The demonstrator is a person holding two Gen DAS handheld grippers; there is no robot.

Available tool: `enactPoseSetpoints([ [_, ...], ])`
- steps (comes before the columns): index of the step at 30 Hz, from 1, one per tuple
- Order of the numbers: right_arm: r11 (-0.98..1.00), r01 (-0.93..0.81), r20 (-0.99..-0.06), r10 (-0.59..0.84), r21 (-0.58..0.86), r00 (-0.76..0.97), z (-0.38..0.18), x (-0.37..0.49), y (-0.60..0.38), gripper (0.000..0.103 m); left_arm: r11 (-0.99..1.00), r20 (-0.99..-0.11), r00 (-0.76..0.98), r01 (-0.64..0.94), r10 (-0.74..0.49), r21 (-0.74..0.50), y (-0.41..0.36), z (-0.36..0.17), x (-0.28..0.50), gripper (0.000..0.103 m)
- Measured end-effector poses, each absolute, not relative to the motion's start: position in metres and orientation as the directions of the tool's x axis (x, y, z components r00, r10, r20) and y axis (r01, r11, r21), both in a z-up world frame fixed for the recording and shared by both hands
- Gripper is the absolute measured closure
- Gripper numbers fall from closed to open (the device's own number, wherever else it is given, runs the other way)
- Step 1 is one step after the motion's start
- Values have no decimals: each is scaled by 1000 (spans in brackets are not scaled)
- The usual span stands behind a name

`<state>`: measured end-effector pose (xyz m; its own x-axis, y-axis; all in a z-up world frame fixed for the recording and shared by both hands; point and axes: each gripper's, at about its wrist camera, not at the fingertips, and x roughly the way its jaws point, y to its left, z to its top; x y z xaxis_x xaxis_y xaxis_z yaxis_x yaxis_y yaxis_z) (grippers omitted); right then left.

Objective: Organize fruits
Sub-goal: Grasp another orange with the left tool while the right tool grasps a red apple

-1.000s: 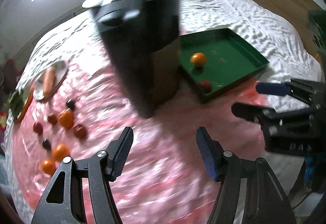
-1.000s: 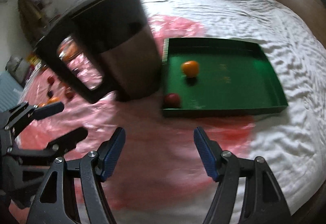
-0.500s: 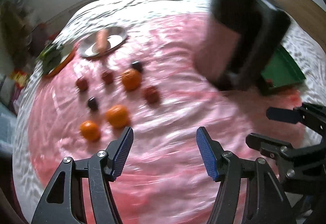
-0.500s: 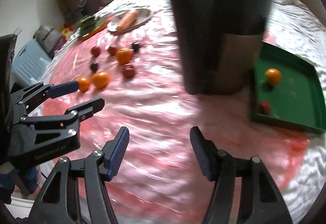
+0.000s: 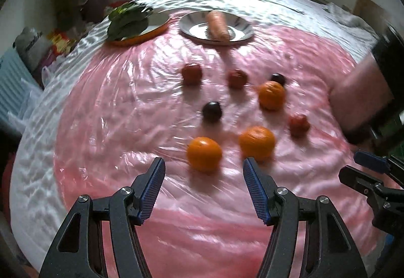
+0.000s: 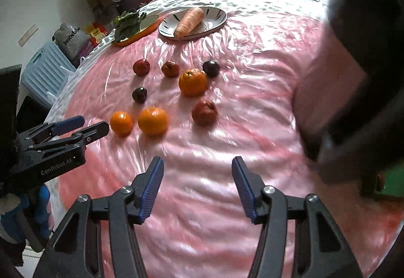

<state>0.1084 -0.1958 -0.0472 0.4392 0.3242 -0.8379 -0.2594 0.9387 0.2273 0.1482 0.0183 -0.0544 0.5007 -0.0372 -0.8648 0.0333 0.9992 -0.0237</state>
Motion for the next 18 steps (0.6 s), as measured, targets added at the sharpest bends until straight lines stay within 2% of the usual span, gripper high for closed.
enactPoseSetpoints([
  [3, 938, -260, -838, 327, 230, 438, -52, 126, -189, 10, 999, -873, 484, 9, -49, -51, 26, -66, 160, 44],
  [8, 937, -261, -842, 328, 233, 428, -63, 149, -181, 19, 998, -889, 455, -1, -59, -66, 29, -83, 172, 45],
  [10, 935, -257, -844, 335, 244, 419, -68, 158, -180, 33, 998, -892, 447, 6, -62, -66, 28, -88, 174, 45],
  [15, 936, -252, -849, 335, 248, 408, -78, 175, -177, 40, 998, -899, 432, 12, -66, -68, 25, -96, 178, 51],
  [18, 937, -244, -854, 333, 251, 401, -84, 182, -177, 40, 998, -903, 424, 21, -70, -67, 24, -101, 180, 55],
])
